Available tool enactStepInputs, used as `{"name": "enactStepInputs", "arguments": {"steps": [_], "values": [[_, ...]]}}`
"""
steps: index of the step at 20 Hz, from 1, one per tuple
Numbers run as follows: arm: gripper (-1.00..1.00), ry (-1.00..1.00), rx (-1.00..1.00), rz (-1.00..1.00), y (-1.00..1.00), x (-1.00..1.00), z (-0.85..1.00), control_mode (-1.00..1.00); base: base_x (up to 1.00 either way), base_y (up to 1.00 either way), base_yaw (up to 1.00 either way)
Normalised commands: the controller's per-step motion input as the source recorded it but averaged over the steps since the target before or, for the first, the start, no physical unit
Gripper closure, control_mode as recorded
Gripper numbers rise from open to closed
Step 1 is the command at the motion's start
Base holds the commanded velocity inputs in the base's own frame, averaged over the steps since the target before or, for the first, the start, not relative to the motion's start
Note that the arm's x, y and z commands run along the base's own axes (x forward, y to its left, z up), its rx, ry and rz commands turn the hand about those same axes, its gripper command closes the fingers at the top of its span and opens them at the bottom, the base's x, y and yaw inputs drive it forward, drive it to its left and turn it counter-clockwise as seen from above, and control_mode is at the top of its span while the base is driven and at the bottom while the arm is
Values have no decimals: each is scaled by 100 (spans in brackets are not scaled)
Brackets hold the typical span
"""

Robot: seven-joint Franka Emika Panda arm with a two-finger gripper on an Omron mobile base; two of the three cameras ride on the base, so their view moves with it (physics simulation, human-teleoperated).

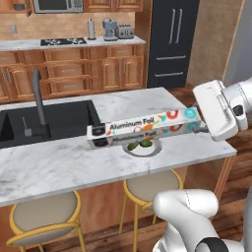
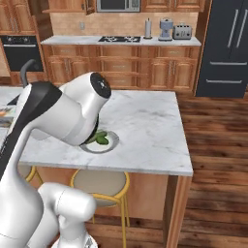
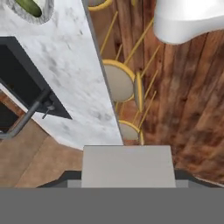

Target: Retrieve the tupperware and aluminum foil from the cabinet and place them on the dining counter near the plate with avocado and cucumber to prepare for storing leftovers.

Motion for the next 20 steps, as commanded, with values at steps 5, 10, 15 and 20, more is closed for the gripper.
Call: {"name": "enactStepInputs", "arguments": {"steps": [5,10,15,20], "values": [[100,-15,0,-38,-1,54,-16,-100,0,0,0],[100,-4,3,-24,-50,42,-21,-100,0,0,0],[100,-2,8,-19,-76,33,-30,-100,0,0,0],[100,1,2,-19,-75,34,-27,-100,0,0,0]]}}
